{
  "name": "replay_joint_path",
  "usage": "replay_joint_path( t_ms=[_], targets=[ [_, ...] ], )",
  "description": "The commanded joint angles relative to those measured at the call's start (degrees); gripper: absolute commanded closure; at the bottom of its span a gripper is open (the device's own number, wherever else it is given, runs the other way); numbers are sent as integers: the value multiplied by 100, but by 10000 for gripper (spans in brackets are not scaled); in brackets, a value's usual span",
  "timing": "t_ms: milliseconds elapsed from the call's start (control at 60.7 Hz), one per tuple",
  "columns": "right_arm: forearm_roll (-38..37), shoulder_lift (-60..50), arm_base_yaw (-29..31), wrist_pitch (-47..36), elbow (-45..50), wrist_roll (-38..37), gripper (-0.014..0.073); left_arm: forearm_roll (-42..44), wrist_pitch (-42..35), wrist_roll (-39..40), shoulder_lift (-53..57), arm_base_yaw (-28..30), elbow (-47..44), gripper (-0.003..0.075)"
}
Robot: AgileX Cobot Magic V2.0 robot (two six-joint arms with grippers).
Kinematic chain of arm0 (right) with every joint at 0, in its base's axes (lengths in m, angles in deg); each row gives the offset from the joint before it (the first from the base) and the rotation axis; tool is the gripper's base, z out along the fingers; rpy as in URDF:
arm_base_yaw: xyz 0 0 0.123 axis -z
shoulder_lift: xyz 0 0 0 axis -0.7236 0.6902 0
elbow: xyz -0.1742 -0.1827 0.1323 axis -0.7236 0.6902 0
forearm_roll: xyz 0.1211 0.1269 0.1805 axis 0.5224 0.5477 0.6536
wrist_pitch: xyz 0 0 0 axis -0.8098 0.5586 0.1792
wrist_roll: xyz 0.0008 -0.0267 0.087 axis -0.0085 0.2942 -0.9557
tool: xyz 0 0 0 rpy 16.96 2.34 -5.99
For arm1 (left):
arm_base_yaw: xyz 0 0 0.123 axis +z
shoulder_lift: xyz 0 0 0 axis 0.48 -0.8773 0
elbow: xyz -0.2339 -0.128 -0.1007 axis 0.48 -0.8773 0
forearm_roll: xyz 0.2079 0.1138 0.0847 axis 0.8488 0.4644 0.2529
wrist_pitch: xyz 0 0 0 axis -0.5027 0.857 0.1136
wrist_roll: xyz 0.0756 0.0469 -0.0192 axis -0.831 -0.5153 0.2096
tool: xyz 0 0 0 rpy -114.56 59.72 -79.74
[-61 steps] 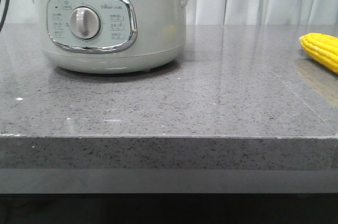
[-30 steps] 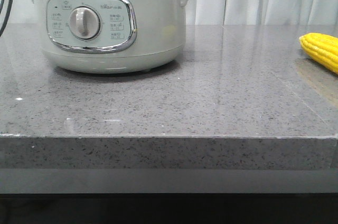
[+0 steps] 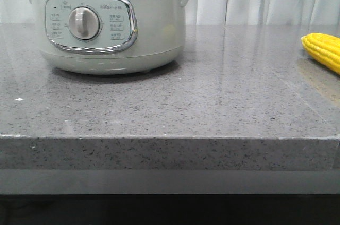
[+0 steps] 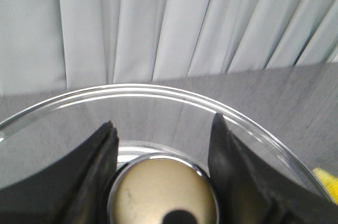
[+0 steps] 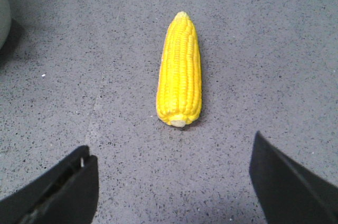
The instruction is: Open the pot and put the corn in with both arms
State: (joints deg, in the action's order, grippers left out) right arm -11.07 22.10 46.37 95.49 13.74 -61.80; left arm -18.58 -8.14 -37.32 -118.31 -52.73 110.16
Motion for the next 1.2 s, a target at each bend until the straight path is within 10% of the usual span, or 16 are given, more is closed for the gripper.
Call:
replay_joint_path(
  t_ms=[0, 1186],
  targets=[
    [-42, 9, 29, -375, -193, 18, -7, -62, -362, 63, 716, 4, 287, 493],
    [-333, 3593, 29, 1001, -2420, 23, 1, 612, 910, 63, 6000, 19, -4002, 493]
  ],
)
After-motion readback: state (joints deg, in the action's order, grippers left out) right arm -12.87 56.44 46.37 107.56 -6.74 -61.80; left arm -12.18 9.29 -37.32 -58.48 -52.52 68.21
